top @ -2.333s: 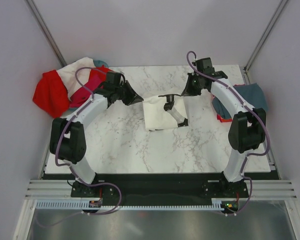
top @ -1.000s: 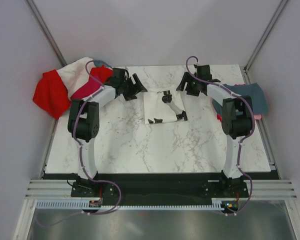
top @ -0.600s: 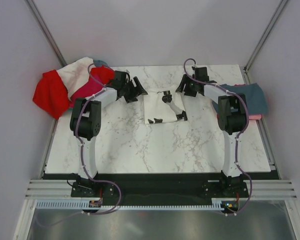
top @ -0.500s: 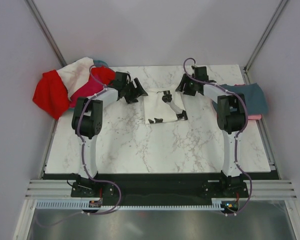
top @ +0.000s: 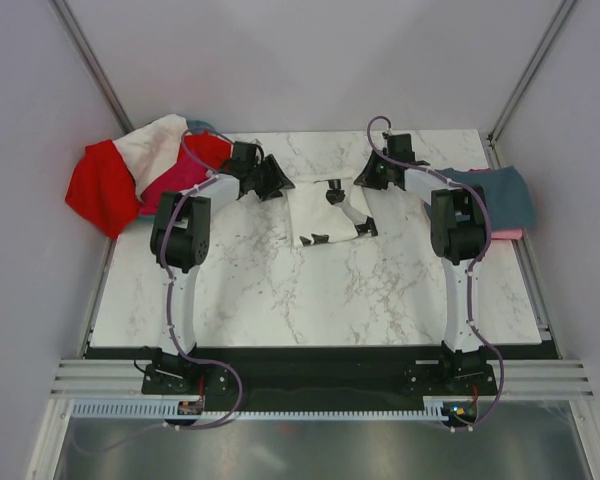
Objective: Fold and stack the t-shirts
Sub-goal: Fold the tshirt
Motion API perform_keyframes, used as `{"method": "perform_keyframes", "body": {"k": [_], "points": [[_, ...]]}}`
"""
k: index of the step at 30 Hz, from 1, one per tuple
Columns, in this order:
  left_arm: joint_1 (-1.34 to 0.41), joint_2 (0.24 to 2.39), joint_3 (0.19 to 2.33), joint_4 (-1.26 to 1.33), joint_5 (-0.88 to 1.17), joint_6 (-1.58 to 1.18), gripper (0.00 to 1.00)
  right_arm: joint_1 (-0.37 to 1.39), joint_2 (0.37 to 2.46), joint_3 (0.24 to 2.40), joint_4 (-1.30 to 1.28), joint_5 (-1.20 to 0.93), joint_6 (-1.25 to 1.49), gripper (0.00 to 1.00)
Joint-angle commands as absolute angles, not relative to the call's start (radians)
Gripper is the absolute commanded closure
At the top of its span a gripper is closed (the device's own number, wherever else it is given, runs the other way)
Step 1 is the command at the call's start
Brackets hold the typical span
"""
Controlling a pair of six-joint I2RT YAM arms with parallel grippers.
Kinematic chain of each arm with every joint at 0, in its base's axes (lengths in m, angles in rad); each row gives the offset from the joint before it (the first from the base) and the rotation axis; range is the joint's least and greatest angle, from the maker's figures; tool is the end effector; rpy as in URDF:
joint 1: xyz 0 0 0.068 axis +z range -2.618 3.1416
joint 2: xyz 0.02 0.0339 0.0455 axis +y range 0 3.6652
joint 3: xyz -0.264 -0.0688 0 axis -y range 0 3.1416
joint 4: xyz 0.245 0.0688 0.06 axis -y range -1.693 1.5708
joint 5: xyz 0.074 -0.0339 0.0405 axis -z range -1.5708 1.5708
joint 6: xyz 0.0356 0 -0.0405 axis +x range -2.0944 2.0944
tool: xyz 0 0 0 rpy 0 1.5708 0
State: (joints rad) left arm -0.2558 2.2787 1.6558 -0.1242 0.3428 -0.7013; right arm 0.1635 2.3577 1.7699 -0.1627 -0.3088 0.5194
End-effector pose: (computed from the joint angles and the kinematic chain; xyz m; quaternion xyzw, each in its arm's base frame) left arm 0.4851 -0.1392 0.1468 -0.1329 0.8957 -0.3204 0.2782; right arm 0.5143 0.0958 0.1404 0.1000 0.9027 0.2648 0.3240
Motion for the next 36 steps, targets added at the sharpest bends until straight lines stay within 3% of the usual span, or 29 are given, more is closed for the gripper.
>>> {"method": "perform_keyframes", "body": {"k": [1,3,5,7,10,14,18,28,31,34,36], "points": [[-0.261,2.315,1.686,-0.107,0.324,-0.721,0.43,0.16,2.382,1.772,-0.147,-0.33,0.535,0.81],[-0.261,2.319,1.687,-0.094,0.313,-0.726,0.45,0.156,2.367,1.747,-0.13,-0.337,0.546,0.8],[-0.261,2.338,1.701,-0.081,0.317,-0.73,0.56,0.147,2.356,1.729,-0.112,-0.347,0.554,0.82],[-0.261,2.358,1.732,-0.066,0.328,-0.733,0.68,0.146,2.342,1.704,-0.106,-0.357,0.555,0.9],[-0.261,2.398,1.778,-0.058,0.36,-0.738,0.88,0.143,2.309,1.657,-0.1,-0.359,0.546,0.91],[-0.262,2.419,1.802,-0.054,0.373,-0.736,0.82,0.135,2.27,1.592,-0.054,-0.357,0.535,0.44],[-0.259,2.421,1.816,-0.06,0.364,-0.715,0.71,0.118,2.283,1.609,-0.051,-0.361,0.543,0.38],[-0.258,2.445,1.85,-0.072,0.354,-0.719,0.72,0.12,2.382,1.697,-0.121,-0.31,0.523,0.43],[-0.258,2.459,1.868,-0.072,0.36,-0.726,0.76,0.121,2.395,1.71,-0.13,-0.305,0.517,0.52],[-0.259,2.464,1.876,-0.072,0.359,-0.727,0.79,0.129,2.399,1.713,-0.133,-0.302,0.509,0.54],[-0.259,2.462,1.878,-0.072,0.359,-0.726,0.82,0.13,2.407,1.726,-0.13,-0.301,0.512,0.65]]}}
